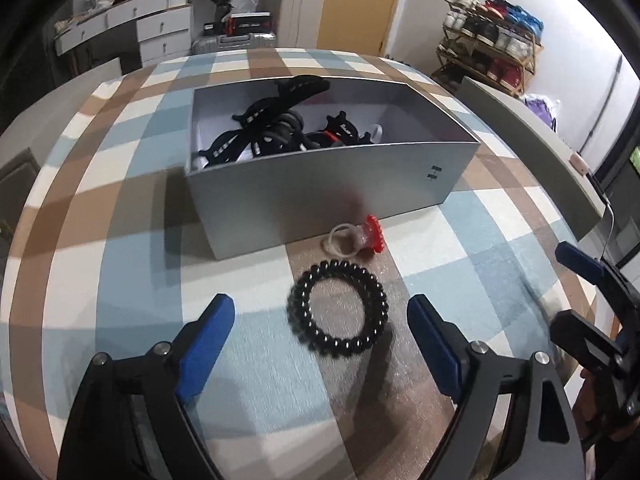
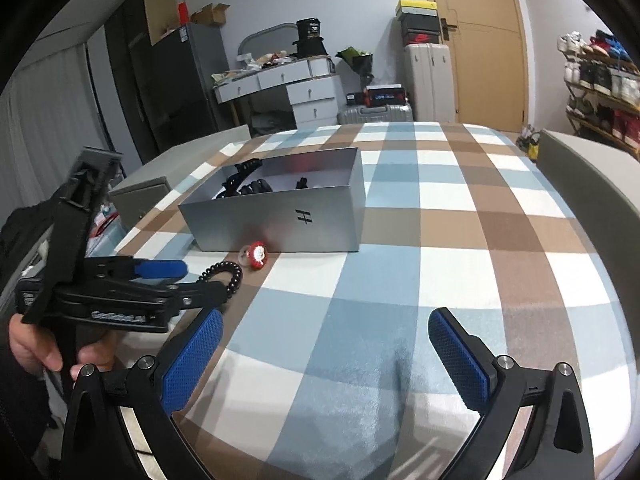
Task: Organize jewelry
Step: 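Grasp the black beaded bracelet with the left tool and lift it, then move the right tool to the clear ring with red flower and grasp it, then carry the bracelet and ring into the grey box and open both tools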
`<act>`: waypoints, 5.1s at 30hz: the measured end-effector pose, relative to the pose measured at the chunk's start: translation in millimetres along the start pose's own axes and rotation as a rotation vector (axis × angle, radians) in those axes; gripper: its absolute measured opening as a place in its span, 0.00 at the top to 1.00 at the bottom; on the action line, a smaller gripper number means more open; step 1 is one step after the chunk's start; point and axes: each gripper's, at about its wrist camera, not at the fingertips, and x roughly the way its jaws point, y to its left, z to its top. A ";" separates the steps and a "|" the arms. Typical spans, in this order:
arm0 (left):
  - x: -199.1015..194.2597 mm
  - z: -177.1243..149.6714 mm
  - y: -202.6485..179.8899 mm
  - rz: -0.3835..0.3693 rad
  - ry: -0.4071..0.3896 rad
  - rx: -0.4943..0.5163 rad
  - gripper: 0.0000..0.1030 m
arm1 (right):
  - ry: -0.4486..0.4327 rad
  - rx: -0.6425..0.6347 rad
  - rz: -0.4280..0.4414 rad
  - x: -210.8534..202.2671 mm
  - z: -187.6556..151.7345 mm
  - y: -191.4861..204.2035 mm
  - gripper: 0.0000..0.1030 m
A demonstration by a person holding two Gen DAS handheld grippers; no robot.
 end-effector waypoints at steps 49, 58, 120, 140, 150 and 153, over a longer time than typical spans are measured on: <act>-105.8 -15.7 4.9 0.085 -0.316 0.021 0.64 | 0.017 0.068 0.032 -3.6 21.1 -19.3 0.00; -96.9 -27.6 34.8 0.064 -0.313 -0.036 0.64 | 0.127 0.035 0.127 48.9 37.1 20.5 0.01; -50.5 61.7 0.2 0.013 -0.286 0.045 0.64 | -0.199 -0.086 0.213 30.2 112.8 14.8 0.82; -21.1 79.1 -11.7 -0.024 -0.233 0.057 0.64 | -0.071 -0.005 0.223 86.9 117.5 -16.0 0.81; -21.5 84.2 -3.8 -0.109 -0.245 0.014 0.36 | -0.132 0.042 0.206 72.1 116.2 -29.2 0.47; -31.7 81.2 -3.7 -0.085 -0.289 0.008 0.35 | -0.182 0.062 0.184 58.8 114.4 -37.1 0.40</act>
